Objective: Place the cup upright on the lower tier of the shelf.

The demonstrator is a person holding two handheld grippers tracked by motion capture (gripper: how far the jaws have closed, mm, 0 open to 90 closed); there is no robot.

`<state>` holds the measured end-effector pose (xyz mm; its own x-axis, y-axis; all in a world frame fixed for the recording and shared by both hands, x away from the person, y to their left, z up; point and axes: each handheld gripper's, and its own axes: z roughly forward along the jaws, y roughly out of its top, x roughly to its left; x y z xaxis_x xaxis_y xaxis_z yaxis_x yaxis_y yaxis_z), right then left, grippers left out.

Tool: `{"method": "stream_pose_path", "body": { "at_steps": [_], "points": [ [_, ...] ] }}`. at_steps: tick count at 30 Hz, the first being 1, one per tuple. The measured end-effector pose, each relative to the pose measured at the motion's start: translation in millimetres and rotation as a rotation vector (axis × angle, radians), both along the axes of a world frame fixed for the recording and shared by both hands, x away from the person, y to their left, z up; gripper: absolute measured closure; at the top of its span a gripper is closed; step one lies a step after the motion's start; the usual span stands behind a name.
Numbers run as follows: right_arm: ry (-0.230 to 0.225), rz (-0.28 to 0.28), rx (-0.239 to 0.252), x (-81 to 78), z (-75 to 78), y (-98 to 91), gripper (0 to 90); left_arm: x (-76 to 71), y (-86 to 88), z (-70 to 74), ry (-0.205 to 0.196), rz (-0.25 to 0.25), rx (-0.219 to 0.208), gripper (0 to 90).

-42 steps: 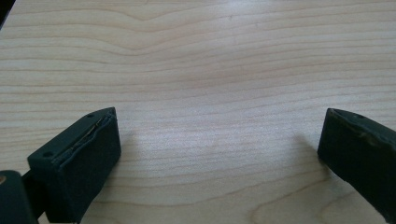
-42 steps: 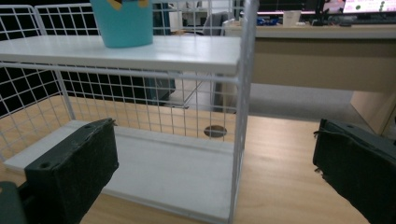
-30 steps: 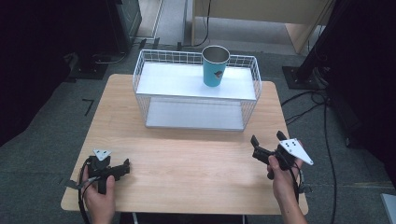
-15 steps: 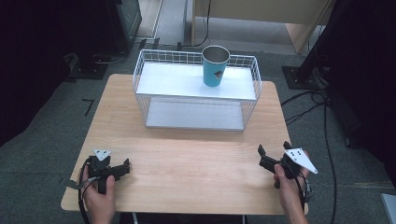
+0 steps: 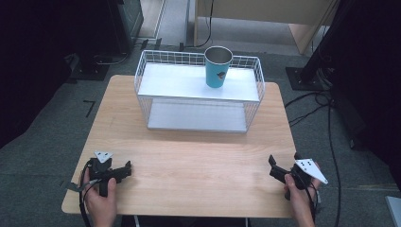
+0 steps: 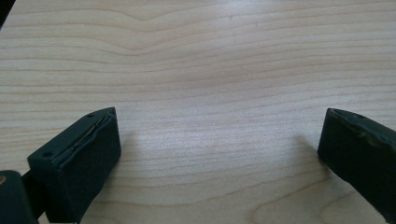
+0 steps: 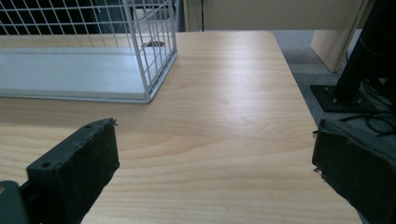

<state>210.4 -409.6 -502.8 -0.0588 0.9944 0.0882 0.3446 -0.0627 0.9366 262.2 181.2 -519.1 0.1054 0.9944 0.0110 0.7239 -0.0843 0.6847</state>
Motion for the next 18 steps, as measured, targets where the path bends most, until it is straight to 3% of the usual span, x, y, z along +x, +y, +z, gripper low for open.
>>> {"method": "stream_pose_path", "body": {
  "at_steps": [10, 18],
  "points": [
    [0.066, -0.008, -0.013, -9.4, -11.4, -7.3, 0.2, 0.0, 0.0, 0.0, 0.0, 0.0, 0.0, 0.0],
    [0.145, -0.002, -0.063, -10.9, -16.7, -8.6, 0.2, -0.1, 0.0, 0.0, 0.0, 0.0, 0.0, 0.0]
  ]
}}
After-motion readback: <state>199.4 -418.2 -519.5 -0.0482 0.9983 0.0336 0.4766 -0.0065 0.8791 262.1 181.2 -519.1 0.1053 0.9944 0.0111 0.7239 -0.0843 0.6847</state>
